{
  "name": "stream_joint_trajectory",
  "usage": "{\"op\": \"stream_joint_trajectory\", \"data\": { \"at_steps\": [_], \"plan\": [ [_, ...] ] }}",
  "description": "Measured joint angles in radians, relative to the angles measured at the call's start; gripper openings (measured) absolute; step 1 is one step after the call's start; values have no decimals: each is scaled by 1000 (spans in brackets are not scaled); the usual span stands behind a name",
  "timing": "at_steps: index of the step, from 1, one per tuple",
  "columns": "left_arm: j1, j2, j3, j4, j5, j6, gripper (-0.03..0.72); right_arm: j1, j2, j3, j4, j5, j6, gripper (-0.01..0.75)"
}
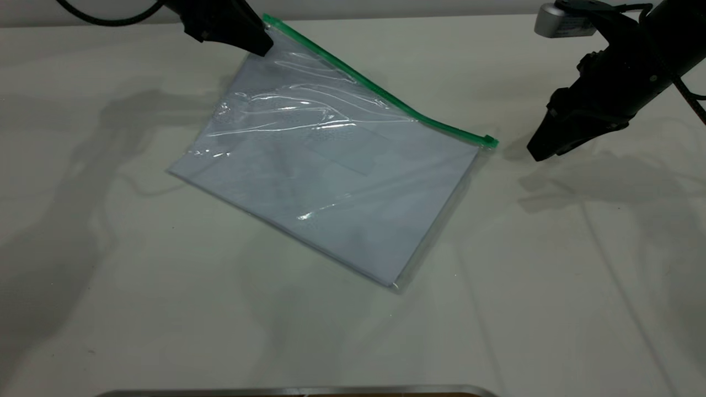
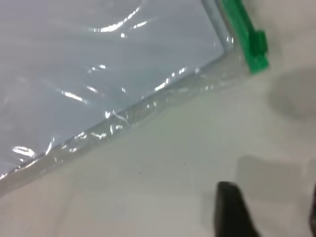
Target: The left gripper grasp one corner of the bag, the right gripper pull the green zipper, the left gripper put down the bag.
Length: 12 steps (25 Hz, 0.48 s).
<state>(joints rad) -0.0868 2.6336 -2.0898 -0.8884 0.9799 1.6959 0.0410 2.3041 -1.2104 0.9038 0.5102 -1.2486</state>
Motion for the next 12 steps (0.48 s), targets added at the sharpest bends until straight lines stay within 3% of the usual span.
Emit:
{"op": "stream_joint_trajectory", "data": {
  "at_steps": [3, 6, 9, 12],
  "plan": [
    [-8, -2, -1, 37, -45, -75, 458, 0, 0, -10, 1, 0, 8, 567],
    [-12, -10, -1, 96, -112, -169, 578, 0, -20, -34, 0, 0, 11, 607],
    [-12, -51, -1, 187, -174, -310, 629, -1, -73, -66, -2, 2, 12, 599],
    [-12, -122, -1, 279, -167, -480, 633, -1, -159, -90, -7, 25, 21, 583]
  ]
}}
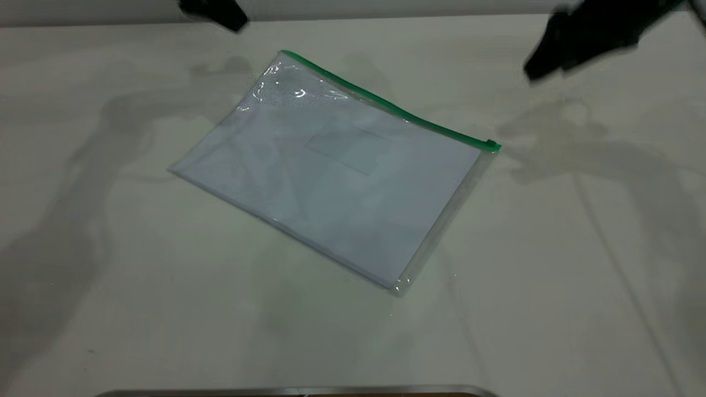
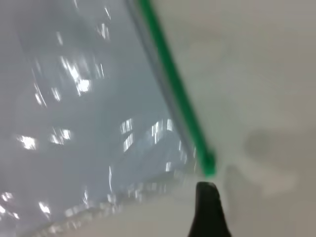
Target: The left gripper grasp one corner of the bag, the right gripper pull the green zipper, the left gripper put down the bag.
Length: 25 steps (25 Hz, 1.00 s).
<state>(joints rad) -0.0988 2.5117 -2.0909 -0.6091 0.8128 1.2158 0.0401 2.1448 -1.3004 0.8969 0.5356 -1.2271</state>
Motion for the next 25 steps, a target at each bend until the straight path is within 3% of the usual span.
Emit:
{"op": "stream_joint_trajectory", "data": {
  "at_steps": [7, 14, 20, 25],
  "plan": [
    [0, -228, 0, 200, 157, -390, 621, 0, -297, -11, -37, 109, 62, 576],
    [0, -467, 0, 371, 342, -680, 595, 0, -645, -11, -165, 221, 279, 576],
    [0, -635, 0, 498, 354, -852, 590, 0, -917, -11, -207, 293, 455, 576],
    [0, -736, 0, 508, 354, -968, 590, 0, -1091, -11, -227, 411, 530, 576]
  ]
}}
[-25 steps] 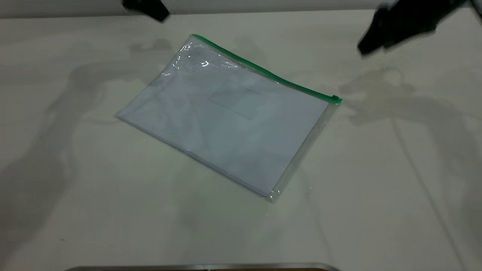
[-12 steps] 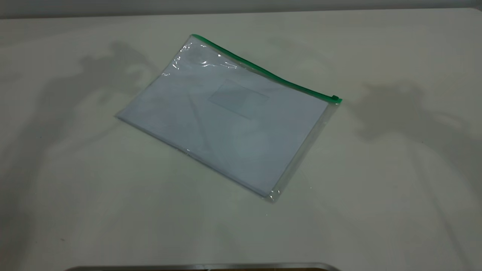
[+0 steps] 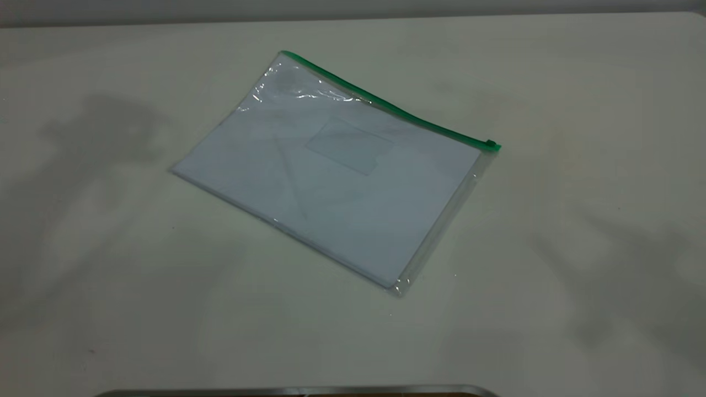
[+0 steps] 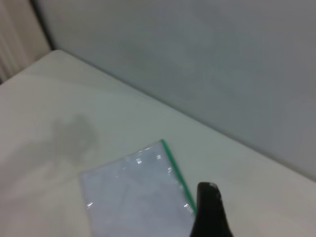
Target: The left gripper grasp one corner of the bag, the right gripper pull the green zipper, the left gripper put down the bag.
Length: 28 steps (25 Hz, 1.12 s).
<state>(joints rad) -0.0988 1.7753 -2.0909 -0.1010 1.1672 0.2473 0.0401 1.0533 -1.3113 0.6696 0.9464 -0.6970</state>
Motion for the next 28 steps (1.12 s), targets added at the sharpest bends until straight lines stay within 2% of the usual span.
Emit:
{"op": "stream_joint_trajectory", "data": {
  "at_steps": [5, 11, 20, 28],
  "plan": [
    [0, -117, 67, 29, 0, -64, 590, 0, -150, 0, -75, 158, 94, 576],
    [0, -380, 366, 39, 1, -88, 590, 0, -347, 44, -98, 273, 171, 576],
    [0, -796, 815, 39, 1, -134, 590, 0, -692, 419, -114, 288, 215, 576],
    [0, -1155, 1147, 39, 1, -135, 590, 0, -951, 652, -317, 284, 267, 576]
  ]
}}
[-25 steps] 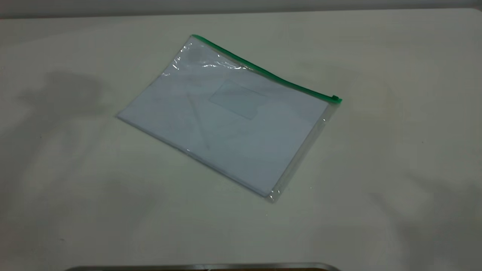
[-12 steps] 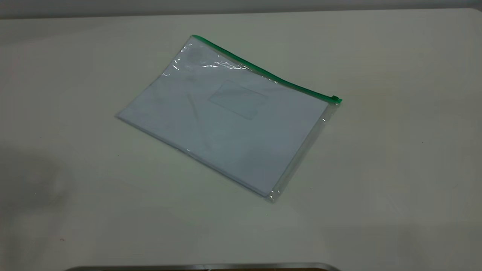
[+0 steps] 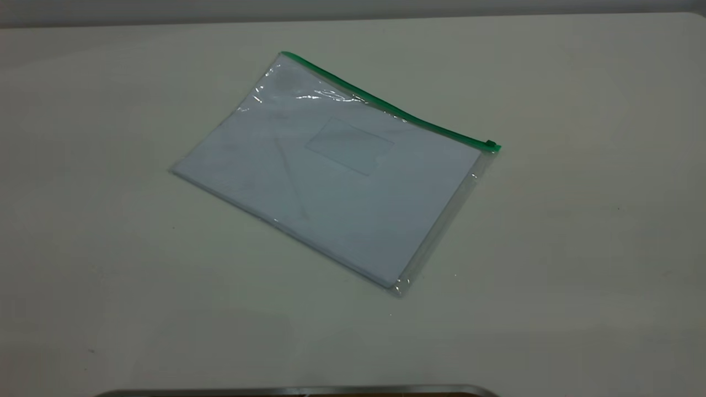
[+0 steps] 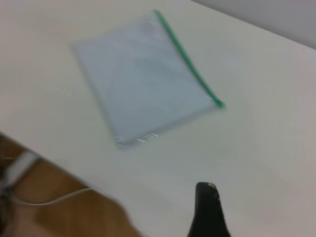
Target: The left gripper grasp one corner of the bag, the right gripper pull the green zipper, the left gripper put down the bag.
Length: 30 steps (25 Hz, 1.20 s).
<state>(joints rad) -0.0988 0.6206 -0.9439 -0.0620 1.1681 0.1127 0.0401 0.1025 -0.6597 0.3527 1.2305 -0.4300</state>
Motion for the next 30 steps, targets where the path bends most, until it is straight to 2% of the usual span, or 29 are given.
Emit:
{"op": "stream_joint_trajectory", "data": {
  "at_steps": [6, 12, 30],
  "plan": [
    [0, -205, 159, 0, 0, 0, 590, 0, -89, 99, -141, -68, 94, 576],
    [0, -328, 246, 0, 0, 0, 590, 0, -95, 164, -170, -85, 123, 576],
    [0, -408, 414, 0, -6, -3, 590, 0, -119, 176, -174, -86, 124, 576]
  ]
}}
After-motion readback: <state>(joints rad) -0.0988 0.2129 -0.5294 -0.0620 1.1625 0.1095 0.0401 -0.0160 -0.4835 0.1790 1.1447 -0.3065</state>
